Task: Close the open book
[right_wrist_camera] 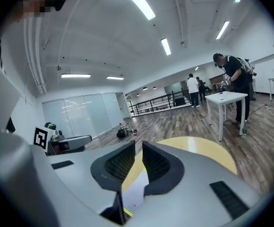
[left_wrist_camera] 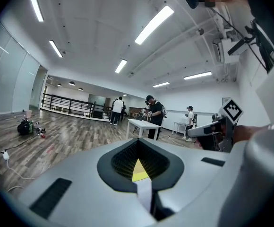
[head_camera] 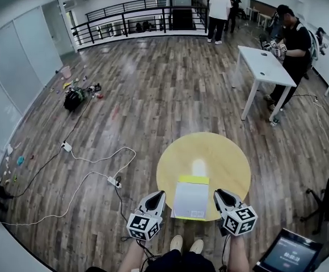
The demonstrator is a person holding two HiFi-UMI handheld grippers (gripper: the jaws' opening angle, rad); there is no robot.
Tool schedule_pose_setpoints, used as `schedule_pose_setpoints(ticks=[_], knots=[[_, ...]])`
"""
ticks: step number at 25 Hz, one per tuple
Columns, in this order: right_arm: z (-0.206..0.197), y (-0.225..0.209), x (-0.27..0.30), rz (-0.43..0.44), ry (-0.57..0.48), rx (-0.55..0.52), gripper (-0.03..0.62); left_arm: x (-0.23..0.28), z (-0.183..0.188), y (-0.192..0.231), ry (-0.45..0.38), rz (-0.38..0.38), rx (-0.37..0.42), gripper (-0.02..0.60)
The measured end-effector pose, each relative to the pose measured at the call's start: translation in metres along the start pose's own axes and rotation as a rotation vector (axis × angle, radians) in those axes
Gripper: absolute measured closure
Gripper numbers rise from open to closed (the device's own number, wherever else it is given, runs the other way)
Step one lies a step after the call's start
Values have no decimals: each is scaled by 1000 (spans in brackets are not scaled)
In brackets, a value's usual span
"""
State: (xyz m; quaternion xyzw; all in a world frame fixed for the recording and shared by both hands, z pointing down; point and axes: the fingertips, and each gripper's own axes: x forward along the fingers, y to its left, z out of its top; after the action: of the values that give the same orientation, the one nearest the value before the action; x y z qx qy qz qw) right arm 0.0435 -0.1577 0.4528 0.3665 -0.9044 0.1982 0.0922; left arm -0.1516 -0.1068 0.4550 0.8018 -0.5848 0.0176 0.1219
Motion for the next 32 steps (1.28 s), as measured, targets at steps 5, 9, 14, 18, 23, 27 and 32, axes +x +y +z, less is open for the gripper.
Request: schedule_pose_setpoints(ticks=[5,9,14,18,23,27,32], knots=[[27,-25,-33,-87,-91,-45,542,31,19,-26,-47,-93,46,583],[54,-36,-81,-153,-153,-64,542,41,42,-64,-62,-163,76,583],[76,-59,-126,-237,-213,-83,549,58,58,-105,-82,-235,88,583],[88,-69,-150,-285,-274,-90,589,69,66,-122,-97,-281,109,583],[97,-77,-173,-304,-310,-99,589,77,75,-142,-111,-311,131,583],[105,-81,-185,-324,-338,-111,589,83,83,-150,-124,-324,134,583],[108,-85,-190,-344,-358,-115,589,90,90,-154,-134,-336,134,583]])
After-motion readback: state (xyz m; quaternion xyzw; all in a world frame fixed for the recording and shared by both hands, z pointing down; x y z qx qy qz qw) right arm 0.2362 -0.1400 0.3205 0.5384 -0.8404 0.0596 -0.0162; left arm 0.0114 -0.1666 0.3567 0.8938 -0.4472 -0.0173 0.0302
